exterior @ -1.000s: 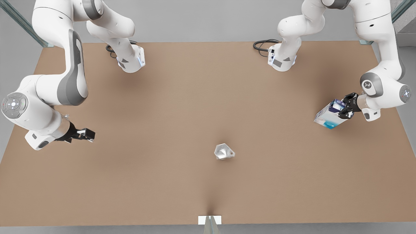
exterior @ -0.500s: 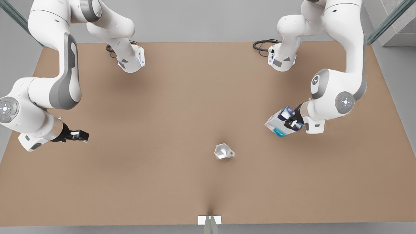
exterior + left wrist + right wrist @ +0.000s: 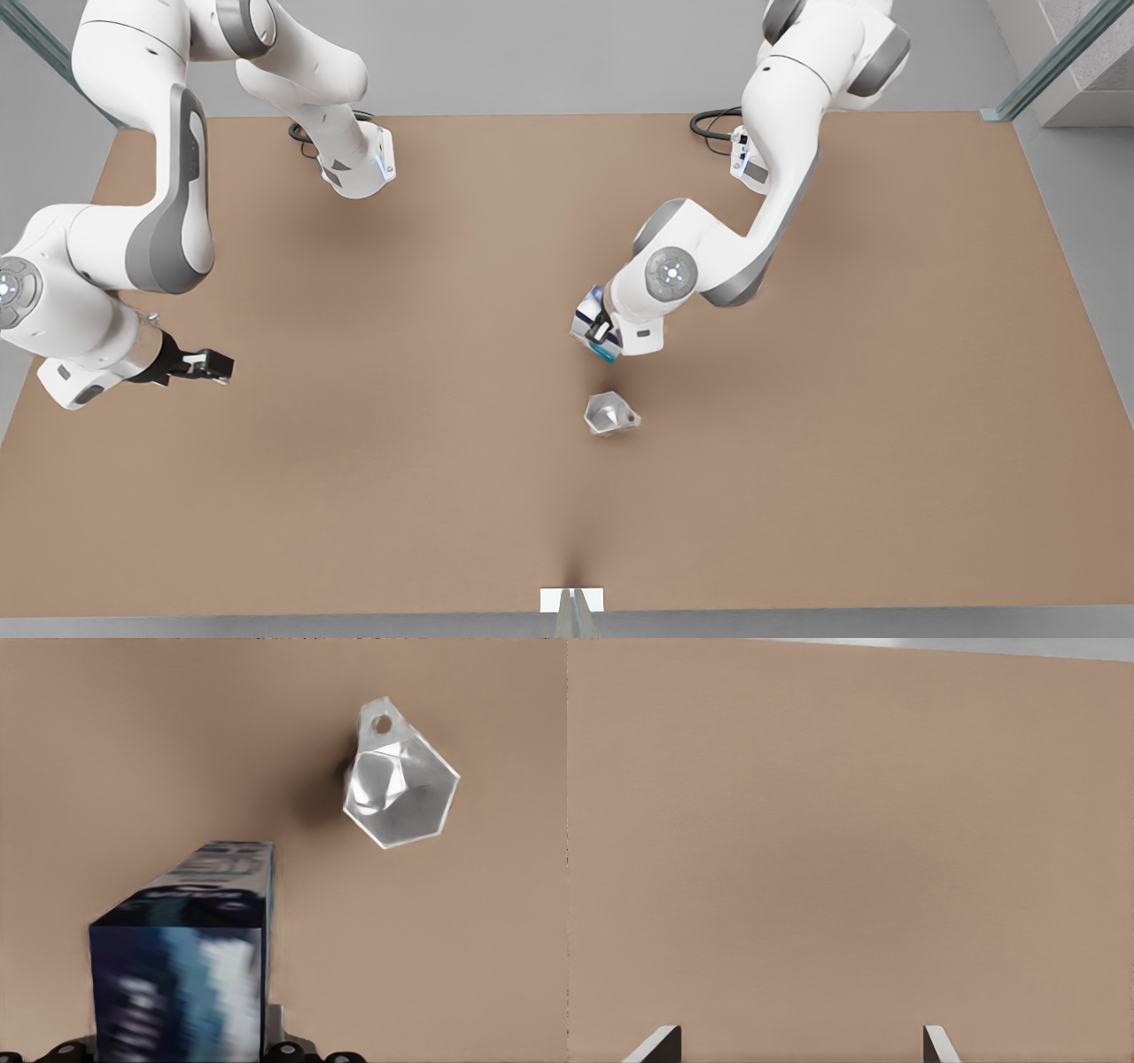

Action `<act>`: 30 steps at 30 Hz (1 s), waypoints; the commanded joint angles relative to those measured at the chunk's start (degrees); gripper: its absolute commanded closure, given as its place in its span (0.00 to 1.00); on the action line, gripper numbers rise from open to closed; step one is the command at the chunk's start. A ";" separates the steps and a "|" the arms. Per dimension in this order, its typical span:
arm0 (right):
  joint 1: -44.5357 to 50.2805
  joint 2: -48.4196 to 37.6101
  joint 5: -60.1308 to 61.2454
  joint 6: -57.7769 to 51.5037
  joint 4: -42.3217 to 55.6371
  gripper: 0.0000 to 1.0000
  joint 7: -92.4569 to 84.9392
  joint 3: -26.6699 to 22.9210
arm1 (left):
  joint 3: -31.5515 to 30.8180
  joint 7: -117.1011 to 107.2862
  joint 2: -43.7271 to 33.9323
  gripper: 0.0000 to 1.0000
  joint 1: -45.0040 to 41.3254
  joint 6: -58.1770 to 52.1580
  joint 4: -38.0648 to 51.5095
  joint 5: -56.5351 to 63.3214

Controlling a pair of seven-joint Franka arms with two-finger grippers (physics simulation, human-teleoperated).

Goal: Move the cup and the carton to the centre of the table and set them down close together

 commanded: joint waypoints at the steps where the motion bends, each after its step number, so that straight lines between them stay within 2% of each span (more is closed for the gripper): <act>1: -0.02 -0.09 0.00 0.00 0.04 0.00 0.04 0.00 | -0.09 0.00 0.10 0.00 -0.10 0.00 0.00 1.37; 18: 0.16 -1.06 0.00 -4.31 2.24 0.00 -0.31 0.09 | 0.00 -0.18 0.46 0.00 -0.36 0.00 0.27 1.37; 20: 0.07 -0.88 -0.09 -4.39 2.68 0.00 -0.31 0.00 | 1.49 4.21 0.37 0.00 -0.19 -1.76 4.04 3.47; 22: 0.24 -0.88 0.00 -4.39 2.59 0.00 -0.05 0.00 | 7.90 20.55 -0.16 0.00 0.34 -6.85 7.56 5.76; 25: 0.24 -0.97 0.00 -5.01 2.50 0.00 0.13 0.00 | 26.09 67.83 -0.51 0.00 0.34 -12.13 9.58 5.67; 27: 0.15 -0.97 0.00 -4.92 2.68 0.00 0.04 0.00 | 32.34 82.34 -1.30 0.00 0.34 -13.27 11.25 6.46; 28: 0.24 -0.97 0.00 -4.92 2.68 0.00 0.13 0.00 | 31.64 87.53 -3.76 0.00 2.01 -13.27 10.73 8.57; 30: 0.42 -0.97 0.00 -4.92 2.68 0.00 0.13 0.09 | 16.53 91.49 -9.03 0.00 13.34 -13.89 8.71 16.04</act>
